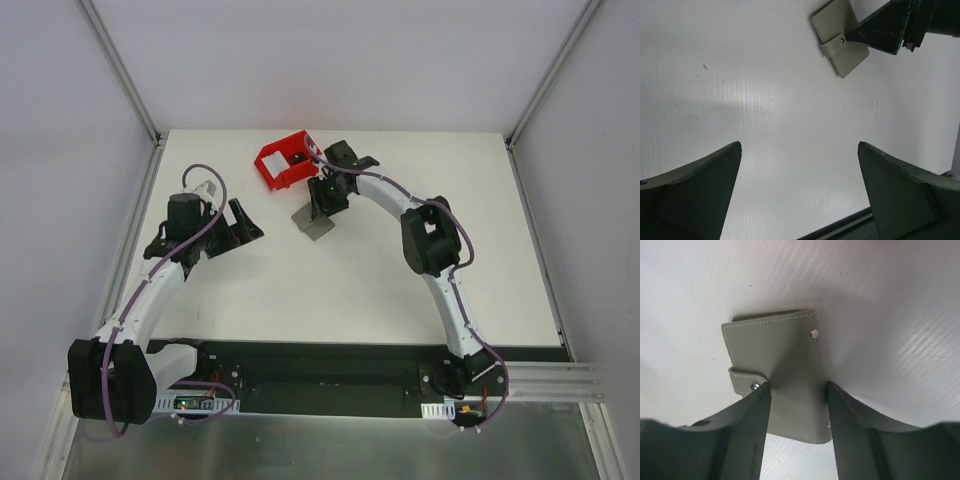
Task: Put the credit cards into the card holder
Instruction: Move the card holder to the center of the board, then open the card holder at the center of the board.
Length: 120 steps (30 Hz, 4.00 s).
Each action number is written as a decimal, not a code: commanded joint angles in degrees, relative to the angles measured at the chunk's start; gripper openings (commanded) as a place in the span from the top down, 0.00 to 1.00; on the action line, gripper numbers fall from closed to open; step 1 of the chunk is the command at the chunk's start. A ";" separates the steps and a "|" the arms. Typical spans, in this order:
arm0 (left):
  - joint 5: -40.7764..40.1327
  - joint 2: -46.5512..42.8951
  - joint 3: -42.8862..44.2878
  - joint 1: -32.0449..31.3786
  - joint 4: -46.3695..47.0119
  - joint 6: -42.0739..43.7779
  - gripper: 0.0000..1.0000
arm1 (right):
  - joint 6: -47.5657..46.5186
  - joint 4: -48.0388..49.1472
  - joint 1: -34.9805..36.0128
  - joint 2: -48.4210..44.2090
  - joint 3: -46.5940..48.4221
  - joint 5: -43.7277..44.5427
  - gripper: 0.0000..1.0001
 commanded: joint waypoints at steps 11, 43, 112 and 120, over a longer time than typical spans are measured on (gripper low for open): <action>0.85 -0.14 -0.89 -0.71 0.32 1.29 0.01 | -1.19 3.60 4.68 -9.20 -16.72 1.01 0.94; 19.48 24.72 8.16 -24.00 3.66 16.40 0.29 | 2.94 25.23 7.85 -30.48 -53.83 -13.06 0.99; 28.62 27.37 0.96 -36.05 15.44 14.03 1.00 | 15.16 26.19 4.77 -24.94 -54.09 -1.97 0.99; 15.20 20.17 -7.56 -36.05 15.96 9.12 0.89 | 14.89 28.04 3.46 -27.05 -55.23 -6.63 0.94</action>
